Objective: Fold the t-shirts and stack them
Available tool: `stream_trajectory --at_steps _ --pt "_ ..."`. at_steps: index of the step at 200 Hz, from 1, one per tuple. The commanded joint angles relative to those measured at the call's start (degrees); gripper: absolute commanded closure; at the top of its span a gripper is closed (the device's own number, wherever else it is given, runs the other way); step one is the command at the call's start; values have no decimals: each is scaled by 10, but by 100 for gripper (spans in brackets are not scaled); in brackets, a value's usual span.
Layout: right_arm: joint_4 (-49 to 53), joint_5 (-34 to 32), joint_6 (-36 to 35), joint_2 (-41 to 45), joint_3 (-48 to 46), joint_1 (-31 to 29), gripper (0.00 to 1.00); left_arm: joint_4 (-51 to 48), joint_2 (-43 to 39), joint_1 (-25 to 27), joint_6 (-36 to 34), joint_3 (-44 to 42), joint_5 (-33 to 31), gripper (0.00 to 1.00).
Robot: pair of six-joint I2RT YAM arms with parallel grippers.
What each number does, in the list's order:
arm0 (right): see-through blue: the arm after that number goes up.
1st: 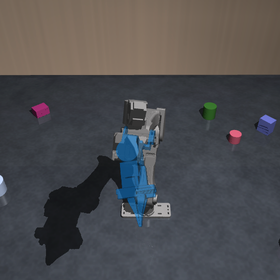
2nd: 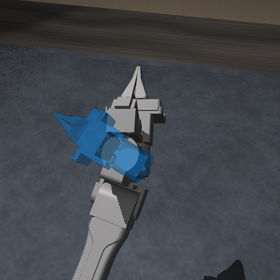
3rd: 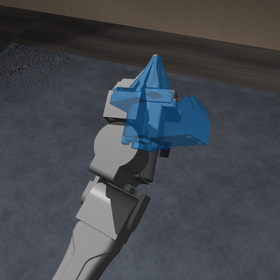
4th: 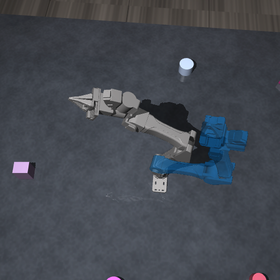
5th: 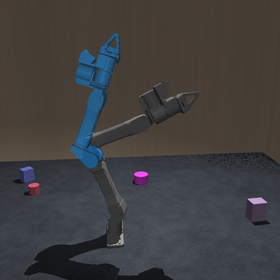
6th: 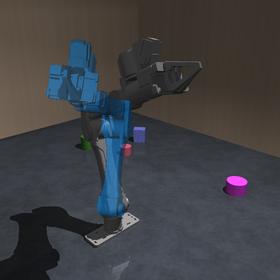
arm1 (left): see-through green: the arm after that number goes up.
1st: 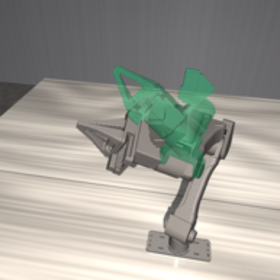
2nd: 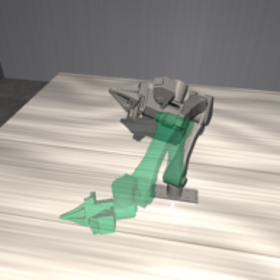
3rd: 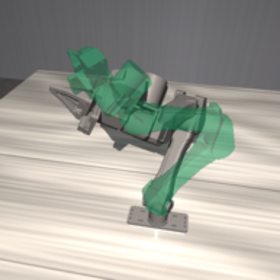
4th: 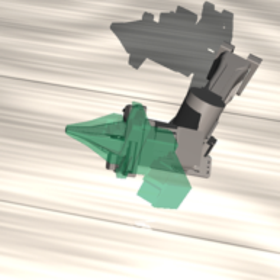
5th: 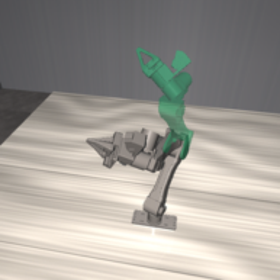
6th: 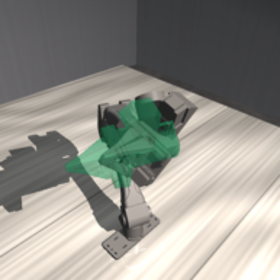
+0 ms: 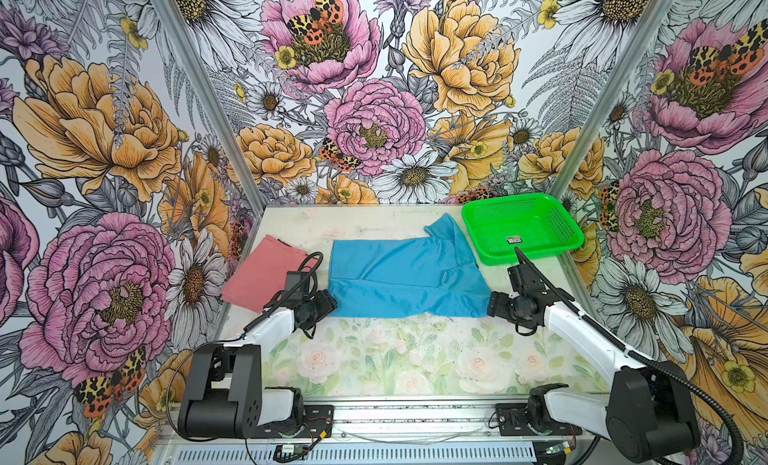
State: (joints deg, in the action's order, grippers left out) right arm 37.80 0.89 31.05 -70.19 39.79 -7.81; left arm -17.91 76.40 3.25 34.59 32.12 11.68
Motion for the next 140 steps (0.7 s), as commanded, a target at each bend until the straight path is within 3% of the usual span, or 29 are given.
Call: stream_trajectory --at_steps 1,19,53,62,75,96,140 --pt "-63 36 5 -24 -8 14 20 38 13 7 6 -2 15 33" --pt "-97 57 5 -50 -8 19 25 38 15 11 9 1 4 37" --pt "-122 76 5 -97 7 19 52 32 37 24 10 13 -16 55" --pt "-121 76 4 -102 9 19 63 31 43 27 9 18 -19 67" --pt "-121 70 3 -100 9 20 78 24 49 30 9 24 -21 100" --pt "-113 61 9 -76 0 19 100 0 22 32 14 24 -47 100" --pt "-58 -15 16 -8 -15 19 100 -97 -134 22 22 7 -162 100"
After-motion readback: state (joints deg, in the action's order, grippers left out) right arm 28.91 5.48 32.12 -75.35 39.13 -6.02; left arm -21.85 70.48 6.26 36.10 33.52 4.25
